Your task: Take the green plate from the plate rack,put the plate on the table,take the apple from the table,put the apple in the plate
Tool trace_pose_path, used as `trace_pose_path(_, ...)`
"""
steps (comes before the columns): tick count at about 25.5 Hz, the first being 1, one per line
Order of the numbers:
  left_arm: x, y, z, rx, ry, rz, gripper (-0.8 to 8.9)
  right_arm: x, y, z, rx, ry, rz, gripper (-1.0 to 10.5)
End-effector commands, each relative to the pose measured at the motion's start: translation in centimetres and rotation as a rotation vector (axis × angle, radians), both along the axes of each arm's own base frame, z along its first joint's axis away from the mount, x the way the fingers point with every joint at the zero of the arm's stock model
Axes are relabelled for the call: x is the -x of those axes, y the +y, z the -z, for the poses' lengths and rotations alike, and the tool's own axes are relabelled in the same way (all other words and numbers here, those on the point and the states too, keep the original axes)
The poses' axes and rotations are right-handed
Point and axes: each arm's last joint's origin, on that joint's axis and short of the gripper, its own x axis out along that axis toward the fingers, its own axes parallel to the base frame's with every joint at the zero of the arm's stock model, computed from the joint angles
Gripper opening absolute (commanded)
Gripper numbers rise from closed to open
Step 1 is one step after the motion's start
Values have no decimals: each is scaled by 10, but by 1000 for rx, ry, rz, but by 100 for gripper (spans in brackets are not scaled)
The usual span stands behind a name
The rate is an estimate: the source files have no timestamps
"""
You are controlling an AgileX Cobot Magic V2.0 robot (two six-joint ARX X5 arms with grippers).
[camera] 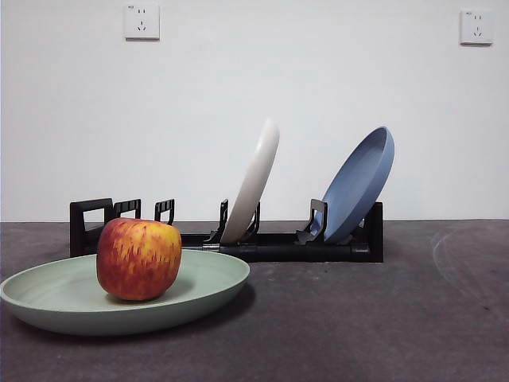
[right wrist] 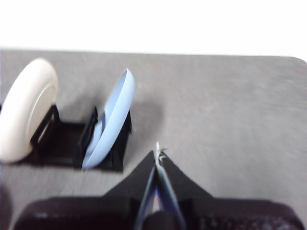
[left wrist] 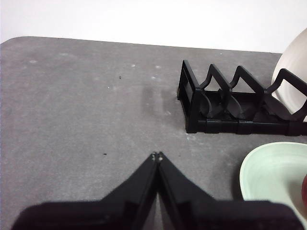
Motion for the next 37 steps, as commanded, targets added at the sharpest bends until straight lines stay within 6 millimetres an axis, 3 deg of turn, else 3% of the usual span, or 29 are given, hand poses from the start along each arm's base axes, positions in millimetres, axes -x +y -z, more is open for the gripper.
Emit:
trace_pose_path(1, 0, 0, 1, -13, -5, 7, -4, -6, -13, 55, -24, -77, -25, 2)
trace_pose_path(3, 0, 0, 1, -13, -5, 7, -4, 2, -20, 95, -34, -87, -13, 2)
trace_pose_path(6, 0, 0, 1, -13, -5, 7, -4, 14, -23, 127, -28, -63, 26, 2)
trace_pose_path(12, 0, 0, 1, -13, -5, 7, -3, 33, -23, 163, -22, -95, 46, 2)
trace_pose_path(21, 0, 0, 1, -13, -5, 7, -3, 48, -23, 182, -47, -104, 101, 2)
trace_pose_path(37, 0, 0, 1, -13, -5, 6, -4, 50, -24, 180, -52, -139, 121, 2)
